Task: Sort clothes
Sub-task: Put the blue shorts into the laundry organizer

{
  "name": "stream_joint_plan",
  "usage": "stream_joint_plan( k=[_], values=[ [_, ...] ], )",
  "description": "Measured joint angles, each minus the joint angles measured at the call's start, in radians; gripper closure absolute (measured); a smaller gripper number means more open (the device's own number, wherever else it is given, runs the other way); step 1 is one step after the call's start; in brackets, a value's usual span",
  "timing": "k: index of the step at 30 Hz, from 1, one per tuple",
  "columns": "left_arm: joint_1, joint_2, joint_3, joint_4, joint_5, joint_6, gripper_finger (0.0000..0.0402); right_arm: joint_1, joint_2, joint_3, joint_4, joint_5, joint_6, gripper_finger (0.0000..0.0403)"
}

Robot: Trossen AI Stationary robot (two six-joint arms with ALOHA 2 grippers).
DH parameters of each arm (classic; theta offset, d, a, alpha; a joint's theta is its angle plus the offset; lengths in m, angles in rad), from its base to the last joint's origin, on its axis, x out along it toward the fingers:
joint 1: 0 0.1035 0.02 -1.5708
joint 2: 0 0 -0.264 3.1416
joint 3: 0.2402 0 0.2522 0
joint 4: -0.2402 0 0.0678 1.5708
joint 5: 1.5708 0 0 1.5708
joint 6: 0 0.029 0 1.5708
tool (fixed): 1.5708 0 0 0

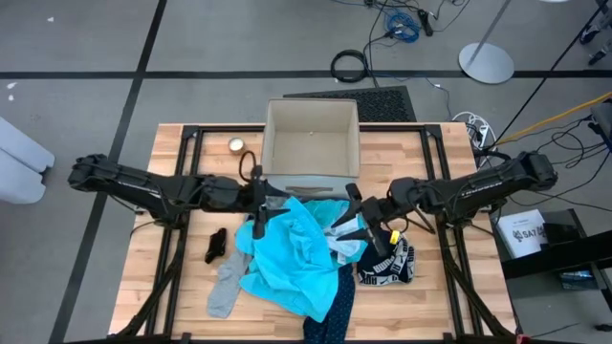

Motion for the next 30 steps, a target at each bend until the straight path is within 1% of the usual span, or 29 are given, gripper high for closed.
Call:
stream_joint_plan(
  k=[4,9,13,17,22,24,27,30],
  values=[
    [-0.010,0.031,0.000,0.030,0.046,-0.002,0.0201,0.008,-0.004,0.001,-0.020,0.000,-0.012,0.0259],
    [-0.042,0.063,0.000,0.078,0.097,-0.074,0.0201,0.008,-0.009,0.001,-0.077,0.000,0.052,0.0259],
    [-0.077,0.101,0.000,0.076,0.142,-0.077,0.0201,0.015,-0.001,0.001,-0.123,0.001,0.101,0.0259],
    [-0.104,0.148,0.000,0.084,0.150,-0.077,0.0201,0.053,-0.001,0.001,-0.172,0.001,0.126,0.0259],
    [-0.112,0.219,0.000,0.095,0.149,-0.077,0.0201,0.114,-0.001,0.001,-0.254,0.003,0.129,0.0259],
    [-0.111,0.251,0.000,0.094,0.132,-0.076,0.0201,0.132,-0.001,0.001,-0.299,0.043,0.143,0.0259],
    [-0.109,0.295,0.000,0.092,0.070,-0.076,0.0201,0.146,-0.001,0.001,-0.376,0.164,0.179,0.0259],
    [-0.108,0.322,-0.001,0.091,0.009,-0.046,0.0201,0.146,-0.001,0.001,-0.454,0.254,0.202,0.0259]
  ],
)
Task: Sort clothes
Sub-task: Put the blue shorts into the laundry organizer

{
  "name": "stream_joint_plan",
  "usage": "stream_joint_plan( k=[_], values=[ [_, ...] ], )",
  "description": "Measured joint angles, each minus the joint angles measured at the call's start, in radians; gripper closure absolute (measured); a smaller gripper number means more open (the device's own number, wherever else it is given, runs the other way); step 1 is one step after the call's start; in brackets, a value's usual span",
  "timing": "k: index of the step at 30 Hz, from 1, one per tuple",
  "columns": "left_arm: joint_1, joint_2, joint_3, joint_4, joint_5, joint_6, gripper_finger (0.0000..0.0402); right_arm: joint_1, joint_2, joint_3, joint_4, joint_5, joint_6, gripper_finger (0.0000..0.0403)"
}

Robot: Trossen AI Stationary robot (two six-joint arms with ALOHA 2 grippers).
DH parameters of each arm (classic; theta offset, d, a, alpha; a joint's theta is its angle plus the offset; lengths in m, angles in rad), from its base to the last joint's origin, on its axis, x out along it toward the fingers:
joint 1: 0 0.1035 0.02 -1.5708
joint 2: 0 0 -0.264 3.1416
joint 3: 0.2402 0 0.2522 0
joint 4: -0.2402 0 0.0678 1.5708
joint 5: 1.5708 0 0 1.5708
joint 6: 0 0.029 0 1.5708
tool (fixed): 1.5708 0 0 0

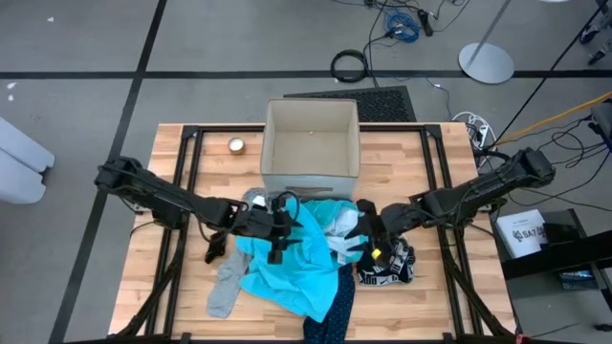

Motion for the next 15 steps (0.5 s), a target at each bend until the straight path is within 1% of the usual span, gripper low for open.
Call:
stream_joint_plan(
  k=[3,6,8,13,15],
  values=[
    [0.000,0.010,0.000,0.007,-0.041,0.052,0.0201,-0.004,0.000,0.000,-0.041,0.041,0.001,0.0259],
    [0.000,0.009,0.000,0.028,-0.043,0.088,0.0201,-0.010,0.000,0.000,-0.045,0.042,0.001,0.0259],
    [-0.001,0.009,0.000,0.023,-0.036,0.105,0.0201,-0.011,0.000,0.000,-0.045,0.042,0.001,0.0259],
    [-0.003,0.011,0.000,0.022,0.029,0.099,0.0201,-0.011,0.000,0.000,-0.045,0.042,0.001,0.0259],
    [-0.012,0.012,0.000,0.021,0.038,0.099,0.0201,-0.011,0.000,0.000,-0.045,0.042,0.001,0.0259]
  ],
)
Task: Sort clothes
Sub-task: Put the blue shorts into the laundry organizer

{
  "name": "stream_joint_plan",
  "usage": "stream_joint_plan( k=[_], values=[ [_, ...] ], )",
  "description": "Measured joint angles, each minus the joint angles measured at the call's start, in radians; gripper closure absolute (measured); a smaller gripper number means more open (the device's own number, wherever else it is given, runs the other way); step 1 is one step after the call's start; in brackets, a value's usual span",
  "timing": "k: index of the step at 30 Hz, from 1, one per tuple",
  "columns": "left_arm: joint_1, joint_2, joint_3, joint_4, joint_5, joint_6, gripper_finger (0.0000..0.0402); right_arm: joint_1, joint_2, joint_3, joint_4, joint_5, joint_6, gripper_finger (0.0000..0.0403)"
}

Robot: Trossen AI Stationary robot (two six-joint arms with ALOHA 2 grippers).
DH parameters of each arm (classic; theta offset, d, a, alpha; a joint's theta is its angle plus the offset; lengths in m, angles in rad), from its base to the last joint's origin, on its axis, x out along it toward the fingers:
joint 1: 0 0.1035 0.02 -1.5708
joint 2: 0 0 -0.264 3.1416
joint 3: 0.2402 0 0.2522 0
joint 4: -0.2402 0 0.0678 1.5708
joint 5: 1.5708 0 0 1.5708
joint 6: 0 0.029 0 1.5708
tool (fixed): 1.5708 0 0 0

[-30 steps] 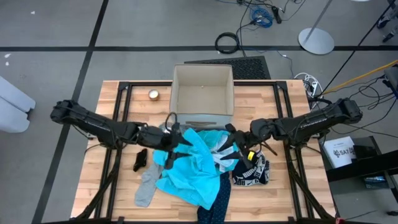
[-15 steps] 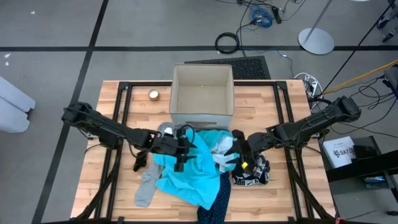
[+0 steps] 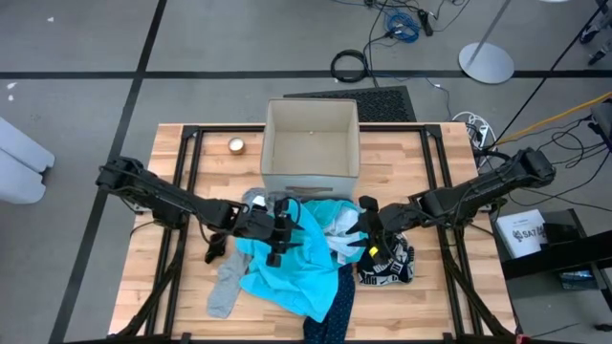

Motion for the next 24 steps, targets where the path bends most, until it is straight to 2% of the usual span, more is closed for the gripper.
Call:
stream_joint_plan(
  k=[5,8,12,14,19,24],
  values=[
    [-0.020,0.000,0.000,0.033,0.001,0.000,0.0201,0.001,0.021,0.000,-0.020,0.054,0.023,0.0259],
    [-0.024,0.000,0.000,0.084,0.001,0.001,0.0201,-0.005,0.058,0.000,-0.130,0.107,0.023,0.0259],
    [-0.023,-0.003,0.000,0.119,0.000,0.001,0.0201,-0.030,0.096,-0.001,-0.258,0.145,0.119,0.0259],
    [-0.023,-0.003,0.000,0.114,0.000,0.001,0.0201,-0.037,0.109,-0.001,-0.257,0.140,0.140,0.0259],
    [-0.023,-0.003,0.000,0.109,-0.001,0.001,0.0201,-0.036,0.148,-0.001,-0.186,0.050,0.140,0.0259],
    [-0.023,-0.003,0.000,0.109,-0.002,0.001,0.0201,-0.040,0.240,-0.001,-0.109,0.062,0.101,0.0260]
  ],
)
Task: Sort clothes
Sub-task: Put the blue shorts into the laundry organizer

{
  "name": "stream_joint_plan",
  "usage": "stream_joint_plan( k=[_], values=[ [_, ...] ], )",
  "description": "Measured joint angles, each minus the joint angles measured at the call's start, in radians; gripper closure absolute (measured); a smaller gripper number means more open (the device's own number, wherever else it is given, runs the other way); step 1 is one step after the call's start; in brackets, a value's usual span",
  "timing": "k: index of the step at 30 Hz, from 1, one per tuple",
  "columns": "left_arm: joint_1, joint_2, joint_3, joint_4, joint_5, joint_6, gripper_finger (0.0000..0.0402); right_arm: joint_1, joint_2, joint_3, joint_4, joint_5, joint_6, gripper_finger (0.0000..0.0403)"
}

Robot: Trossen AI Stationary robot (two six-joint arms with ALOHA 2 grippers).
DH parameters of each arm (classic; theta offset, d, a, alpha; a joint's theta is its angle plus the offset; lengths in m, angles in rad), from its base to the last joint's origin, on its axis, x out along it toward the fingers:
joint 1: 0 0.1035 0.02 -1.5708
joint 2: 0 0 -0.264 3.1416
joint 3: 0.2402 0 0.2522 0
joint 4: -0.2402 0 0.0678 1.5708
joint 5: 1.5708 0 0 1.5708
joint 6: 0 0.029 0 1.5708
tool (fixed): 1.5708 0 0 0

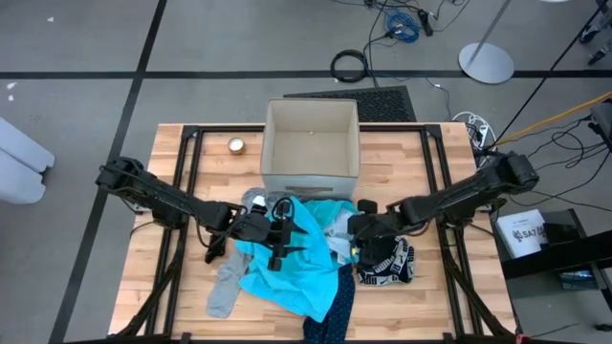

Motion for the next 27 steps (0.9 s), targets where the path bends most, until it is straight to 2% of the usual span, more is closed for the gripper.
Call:
stream_joint_plan(
  k=[3,7,8,13,20,24,27],
  values=[
    [0.000,0.000,0.000,-0.001,0.000,0.000,0.0201,-0.009,0.083,0.000,0.047,0.039,-0.049,0.0281],
    [0.000,0.000,0.000,-0.005,0.000,0.000,0.0201,-0.012,0.146,0.011,0.049,0.039,-0.126,0.0374],
    [0.000,0.000,0.000,-0.009,0.000,0.000,0.0201,-0.012,0.148,0.027,0.030,0.039,-0.137,0.0388],
    [0.000,0.000,0.000,-0.032,-0.001,-0.001,0.0201,0.020,0.109,0.173,-0.110,0.061,-0.157,0.0400],
    [-0.001,0.000,0.000,-0.031,-0.001,-0.027,0.0201,0.158,0.057,0.438,-0.299,0.339,-0.227,0.0402],
    [-0.007,0.000,0.000,-0.031,-0.001,-0.028,0.0201,0.241,0.057,0.514,-0.340,0.512,-0.233,0.0402],
    [-0.017,0.000,0.000,-0.023,-0.001,-0.028,0.0201,0.273,0.057,0.528,-0.374,0.537,-0.232,0.0403]
  ],
)
